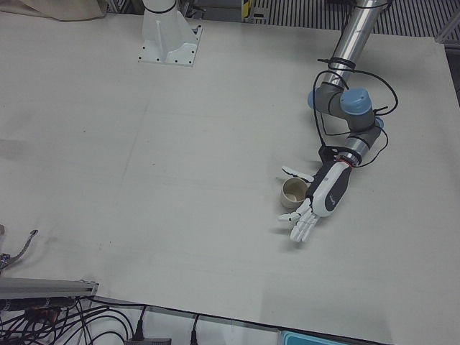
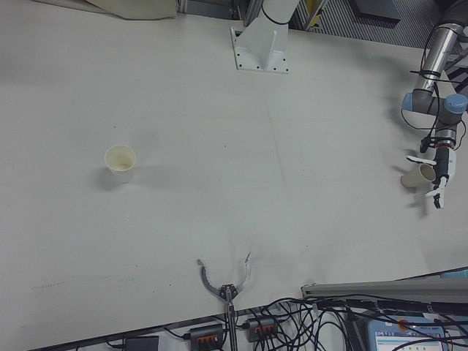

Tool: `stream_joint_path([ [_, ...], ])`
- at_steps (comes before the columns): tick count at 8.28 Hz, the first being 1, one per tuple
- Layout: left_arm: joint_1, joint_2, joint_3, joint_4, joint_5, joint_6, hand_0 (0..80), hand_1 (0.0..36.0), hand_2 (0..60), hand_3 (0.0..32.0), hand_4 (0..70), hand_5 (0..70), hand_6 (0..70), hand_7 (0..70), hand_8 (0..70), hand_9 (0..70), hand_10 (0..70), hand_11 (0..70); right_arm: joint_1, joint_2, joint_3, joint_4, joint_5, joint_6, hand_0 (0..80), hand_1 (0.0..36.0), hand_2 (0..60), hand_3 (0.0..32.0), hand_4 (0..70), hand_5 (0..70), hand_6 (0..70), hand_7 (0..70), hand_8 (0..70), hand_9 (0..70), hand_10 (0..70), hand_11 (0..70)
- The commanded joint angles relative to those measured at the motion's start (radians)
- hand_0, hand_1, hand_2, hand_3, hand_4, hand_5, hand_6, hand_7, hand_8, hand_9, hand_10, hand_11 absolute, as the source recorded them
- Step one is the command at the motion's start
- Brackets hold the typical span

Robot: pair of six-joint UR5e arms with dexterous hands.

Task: Pour water
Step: 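Close the left hand fingers around the white paper cup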

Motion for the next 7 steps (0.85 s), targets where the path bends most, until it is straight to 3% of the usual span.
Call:
stream_joint_path([
  [1,0.001,0.001,-0.005,0.027,0.004,-0.018,54.3,14.6,0.0,0.0,23.2,42.0,0.0,3.0,0.9,1.9,0.0,0.0,0.0,-0.005,0.002,0.0,-0.001,0.0,47.4,11.0,1.8,6.4,8.5,9.5,0.0,4.3,0.0,0.0,0.0,0.0],
  [2,-0.001,0.001,-0.009,0.038,0.003,-0.021,53.9,13.5,1.4,0.0,35.3,57.9,1.0,3.9,0.8,1.6,0.0,0.0,0.0,-0.005,0.003,0.0,-0.001,0.0,47.4,11.0,1.8,6.4,8.3,9.5,0.0,4.2,0.0,0.0,0.0,0.0],
  [3,-0.001,0.001,-0.024,0.064,0.004,-0.031,51.9,10.4,4.0,0.0,58.9,66.3,2.8,6.8,0.5,1.4,0.0,0.4,0.002,-0.005,0.003,0.0,-0.005,0.002,47.3,11.0,1.6,6.4,8.3,9.6,0.0,4.2,0.0,0.0,0.0,0.0],
  [4,-0.001,0.003,-0.06,0.103,0.003,-0.04,56.9,14.6,7.7,0.0,70.0,70.0,6.3,12.4,0.4,2.3,2.4,4.3,0.008,-0.006,0.003,-0.002,-0.031,0.002,47.5,10.9,1.2,6.4,8.2,9.6,0.0,4.1,0.0,0.0,0.0,0.0],
  [5,-0.001,0.012,-0.104,0.145,-0.003,-0.04,66.8,22.9,19.9,0.0,70.0,70.0,10.3,17.4,2.7,5.1,5.2,9.0,0.012,-0.006,0.005,-0.002,-0.033,0.002,47.5,10.9,1.1,6.8,8.0,9.5,0.0,4.0,0.0,0.0,0.0,0.0],
  [6,-0.004,0.014,-0.11,0.151,-0.005,-0.046,74.2,36.0,60.0,0.0,70.0,70.0,12.0,18.7,5.3,7.9,7.2,13.0,0.016,-0.006,0.005,0.0,-0.036,0.003,47.4,10.7,0.7,7.0,8.0,9.7,0.0,4.2,0.0,0.0,0.0,0.0],
  [7,-0.007,0.018,-0.118,0.163,-0.008,-0.073,63.1,36.0,60.0,0.0,70.0,70.0,12.2,18.6,6.0,8.7,7.5,13.5,0.022,-0.006,0.005,0.0,-0.036,0.003,47.5,10.7,0.6,7.0,7.8,9.6,0.0,4.0,0.0,0.0,0.0,0.0],
])
